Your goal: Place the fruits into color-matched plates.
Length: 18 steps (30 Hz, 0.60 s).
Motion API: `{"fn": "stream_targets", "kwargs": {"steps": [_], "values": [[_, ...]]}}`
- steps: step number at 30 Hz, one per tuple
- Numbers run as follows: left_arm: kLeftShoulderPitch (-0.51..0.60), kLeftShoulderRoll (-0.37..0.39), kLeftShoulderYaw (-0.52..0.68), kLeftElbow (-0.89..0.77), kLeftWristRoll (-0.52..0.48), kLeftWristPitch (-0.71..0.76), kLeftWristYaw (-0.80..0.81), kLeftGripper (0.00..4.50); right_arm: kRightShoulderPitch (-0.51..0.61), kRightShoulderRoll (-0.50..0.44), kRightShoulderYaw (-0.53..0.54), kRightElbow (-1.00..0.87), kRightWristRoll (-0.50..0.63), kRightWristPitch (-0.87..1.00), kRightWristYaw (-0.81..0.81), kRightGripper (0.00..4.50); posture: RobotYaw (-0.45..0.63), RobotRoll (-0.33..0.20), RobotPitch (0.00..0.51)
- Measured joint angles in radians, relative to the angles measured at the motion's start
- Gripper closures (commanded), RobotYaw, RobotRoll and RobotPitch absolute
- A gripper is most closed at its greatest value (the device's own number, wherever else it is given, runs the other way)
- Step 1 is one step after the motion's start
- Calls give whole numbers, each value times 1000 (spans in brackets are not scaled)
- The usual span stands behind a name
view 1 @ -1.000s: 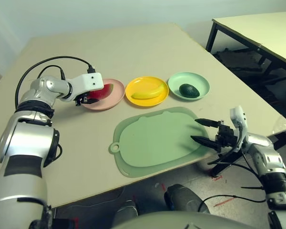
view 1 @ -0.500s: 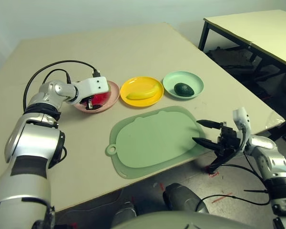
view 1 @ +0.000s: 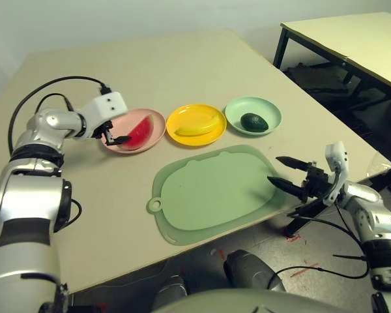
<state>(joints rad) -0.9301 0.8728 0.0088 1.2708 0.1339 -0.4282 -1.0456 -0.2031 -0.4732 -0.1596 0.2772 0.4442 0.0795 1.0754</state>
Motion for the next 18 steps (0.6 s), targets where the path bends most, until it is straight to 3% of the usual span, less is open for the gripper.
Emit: {"fn": "stream_targets", "kwargs": {"steps": [3, 6, 11, 14, 18], "values": [[137, 12, 129, -132, -149, 64, -26, 31, -20, 0, -33, 40, -21, -56, -68, 0, -180, 0, 50], [408, -12, 264, -421, -299, 190, 13, 31, -29, 14, -65, 94, -24, -113, -122, 0, -152, 0, 66], [809, -195, 425, -923, -467, 430, 232, 31, -43, 32, -74, 184, -56, -208, -164, 0, -111, 0, 92], [938, -313, 478, -1100, -539, 518, 352, 31, -56, 39, -75, 236, -70, -247, -196, 0, -99, 0, 97], [1010, -411, 501, -1201, -584, 566, 459, 31, -76, 42, -82, 281, -72, -279, -233, 0, -69, 0, 108]]}}
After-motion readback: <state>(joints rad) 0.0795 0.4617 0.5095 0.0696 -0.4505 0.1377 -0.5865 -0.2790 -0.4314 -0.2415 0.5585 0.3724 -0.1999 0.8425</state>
